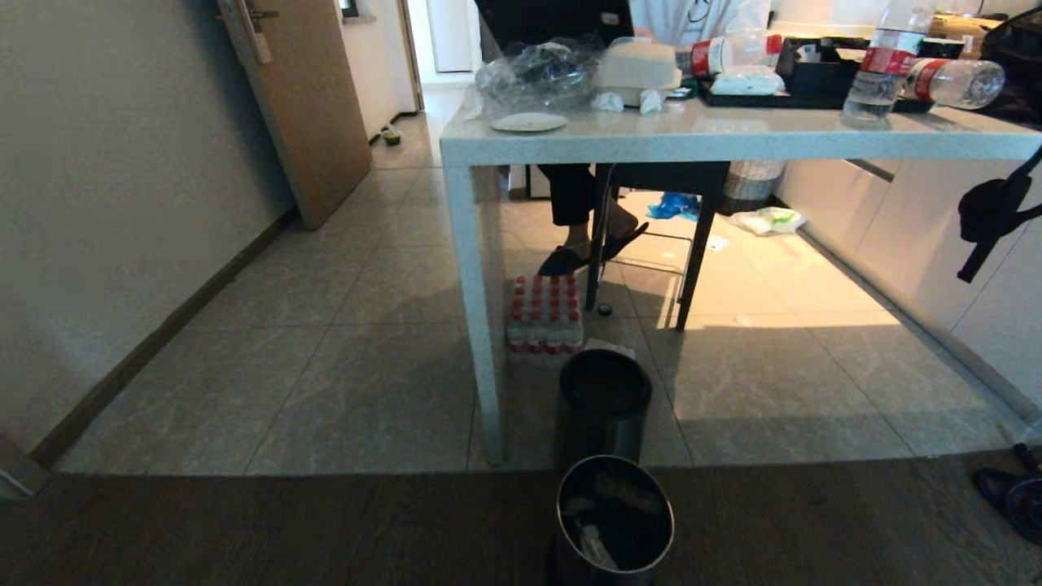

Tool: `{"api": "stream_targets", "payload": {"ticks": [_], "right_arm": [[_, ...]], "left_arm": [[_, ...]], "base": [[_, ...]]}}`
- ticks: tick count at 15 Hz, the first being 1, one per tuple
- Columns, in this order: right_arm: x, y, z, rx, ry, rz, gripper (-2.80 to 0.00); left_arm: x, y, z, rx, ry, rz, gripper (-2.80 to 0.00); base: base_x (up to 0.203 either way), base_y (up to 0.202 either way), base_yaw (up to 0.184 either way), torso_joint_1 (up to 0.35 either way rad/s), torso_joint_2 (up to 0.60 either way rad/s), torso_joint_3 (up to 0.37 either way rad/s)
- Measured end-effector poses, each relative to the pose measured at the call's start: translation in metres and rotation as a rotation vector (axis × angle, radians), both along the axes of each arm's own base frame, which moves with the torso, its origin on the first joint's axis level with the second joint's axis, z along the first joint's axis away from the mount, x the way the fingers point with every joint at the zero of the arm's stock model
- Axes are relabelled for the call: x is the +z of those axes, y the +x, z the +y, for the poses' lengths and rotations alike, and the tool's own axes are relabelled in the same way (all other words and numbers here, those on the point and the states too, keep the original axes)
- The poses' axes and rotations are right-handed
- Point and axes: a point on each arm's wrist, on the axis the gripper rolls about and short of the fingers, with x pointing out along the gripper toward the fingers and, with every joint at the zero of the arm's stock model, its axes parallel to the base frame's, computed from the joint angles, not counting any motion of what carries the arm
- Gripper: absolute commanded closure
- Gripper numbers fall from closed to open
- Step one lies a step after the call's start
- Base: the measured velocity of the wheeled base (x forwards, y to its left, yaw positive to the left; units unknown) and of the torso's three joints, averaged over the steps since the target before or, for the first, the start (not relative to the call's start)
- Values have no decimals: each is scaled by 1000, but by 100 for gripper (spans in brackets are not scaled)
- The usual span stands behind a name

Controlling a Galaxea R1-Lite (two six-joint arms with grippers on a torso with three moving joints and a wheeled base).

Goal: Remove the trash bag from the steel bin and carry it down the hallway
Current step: Put the trash bag at the door

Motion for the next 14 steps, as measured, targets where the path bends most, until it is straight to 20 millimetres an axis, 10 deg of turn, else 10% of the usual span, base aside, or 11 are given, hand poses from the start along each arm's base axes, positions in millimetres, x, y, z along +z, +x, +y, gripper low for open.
{"api": "stream_targets", "payload": {"ticks": [14], "right_arm": [[0, 0, 0, 0, 0, 0, 0]], "left_arm": [[0, 0, 0, -2, 1, 0, 0]], "base": [[0, 192, 1, 1, 3, 2]]}}
